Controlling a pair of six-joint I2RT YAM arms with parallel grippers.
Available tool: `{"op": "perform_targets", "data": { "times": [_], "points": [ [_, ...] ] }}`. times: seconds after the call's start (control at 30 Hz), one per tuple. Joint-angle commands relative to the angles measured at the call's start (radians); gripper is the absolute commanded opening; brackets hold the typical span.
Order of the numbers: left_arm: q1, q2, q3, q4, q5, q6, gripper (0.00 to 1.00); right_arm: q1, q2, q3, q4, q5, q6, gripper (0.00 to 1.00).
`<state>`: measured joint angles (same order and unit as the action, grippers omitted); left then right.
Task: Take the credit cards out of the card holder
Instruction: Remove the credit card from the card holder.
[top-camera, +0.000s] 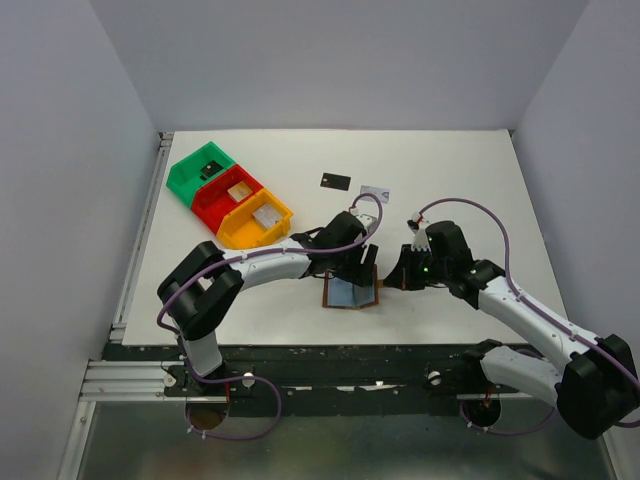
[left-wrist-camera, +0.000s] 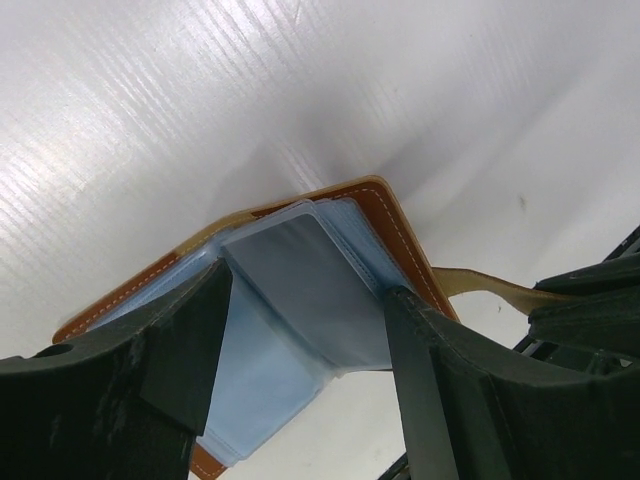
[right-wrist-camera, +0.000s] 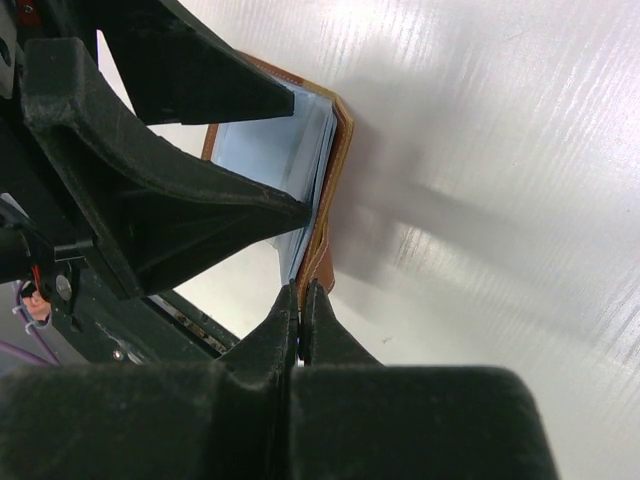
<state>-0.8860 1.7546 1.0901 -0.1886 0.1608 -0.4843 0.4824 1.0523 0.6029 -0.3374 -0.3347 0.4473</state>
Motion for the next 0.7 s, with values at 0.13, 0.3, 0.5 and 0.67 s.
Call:
{"op": "perform_targets", "data": {
  "times": [0.13,0.3,0.5,0.67],
  "points": [
    [-0.005,-0.04,-0.022,-0.041,-0.115,-0.02,0.74,0.001,-0.02,-0.008,0.011,-0.012,0.002,0.0],
    [-0.004,-0.052,-0.045,-0.048,-0.144,-0.033,0.74,-0.001,-0.02,-0.012,0.009,-0.006,-0.009,0.0],
    [0.001,-0.07,-0.062,-0.052,-0.185,-0.05,0.74,-0.002,-0.021,-0.011,-0.003,-0.004,-0.03,0.0],
    [0.01,-0.096,-0.071,-0.06,-0.218,-0.062,0.73,0.001,-0.029,-0.006,-0.018,-0.006,-0.041,0.0]
  ]
}}
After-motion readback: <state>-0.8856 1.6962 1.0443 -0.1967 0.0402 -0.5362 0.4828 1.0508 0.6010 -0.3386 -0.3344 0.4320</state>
